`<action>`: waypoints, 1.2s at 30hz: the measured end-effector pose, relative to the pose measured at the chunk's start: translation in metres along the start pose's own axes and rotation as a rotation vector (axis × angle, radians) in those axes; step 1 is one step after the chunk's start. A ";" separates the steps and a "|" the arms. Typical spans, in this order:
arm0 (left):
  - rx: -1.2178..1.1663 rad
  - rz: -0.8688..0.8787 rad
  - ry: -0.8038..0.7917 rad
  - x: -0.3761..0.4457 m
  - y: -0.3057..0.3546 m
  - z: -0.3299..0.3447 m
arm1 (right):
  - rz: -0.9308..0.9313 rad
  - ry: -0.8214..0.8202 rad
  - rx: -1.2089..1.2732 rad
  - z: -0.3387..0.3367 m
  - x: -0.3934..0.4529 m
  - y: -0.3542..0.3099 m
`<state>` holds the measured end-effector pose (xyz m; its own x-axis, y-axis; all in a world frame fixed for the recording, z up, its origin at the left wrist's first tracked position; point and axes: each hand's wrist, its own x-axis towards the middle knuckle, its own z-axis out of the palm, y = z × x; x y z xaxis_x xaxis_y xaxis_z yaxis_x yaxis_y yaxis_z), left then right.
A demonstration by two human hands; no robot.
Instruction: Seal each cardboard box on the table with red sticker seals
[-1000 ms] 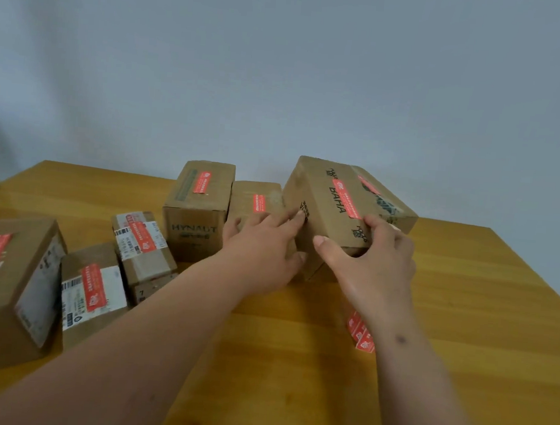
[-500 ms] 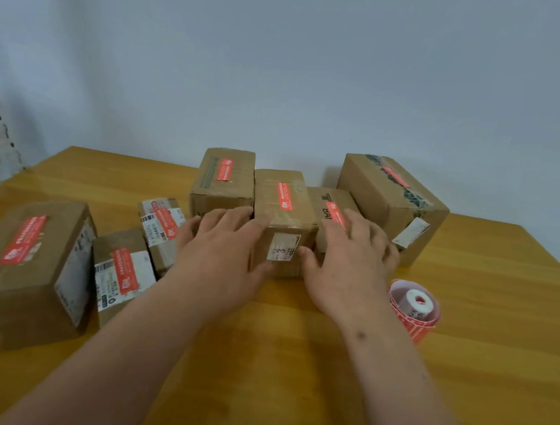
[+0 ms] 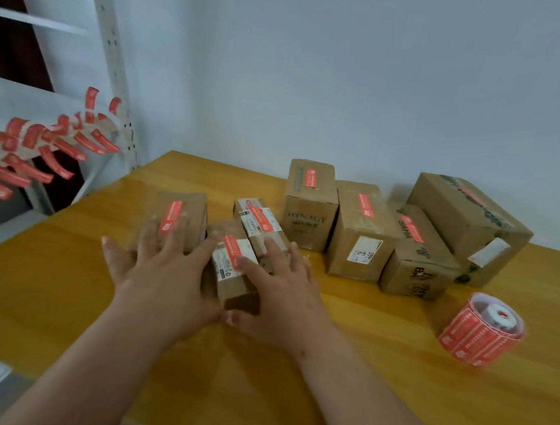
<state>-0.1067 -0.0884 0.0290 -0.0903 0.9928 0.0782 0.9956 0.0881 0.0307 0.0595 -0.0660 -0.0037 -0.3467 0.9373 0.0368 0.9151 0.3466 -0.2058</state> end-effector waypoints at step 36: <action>-0.252 0.248 0.251 0.167 0.044 0.042 | 0.160 0.235 0.137 -0.013 0.073 0.027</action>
<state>-0.0770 0.0850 0.0011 0.1166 0.9283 0.3531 0.9539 -0.2037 0.2205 0.0613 0.0126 0.0063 -0.1286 0.9680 0.2153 0.9125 0.2005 -0.3566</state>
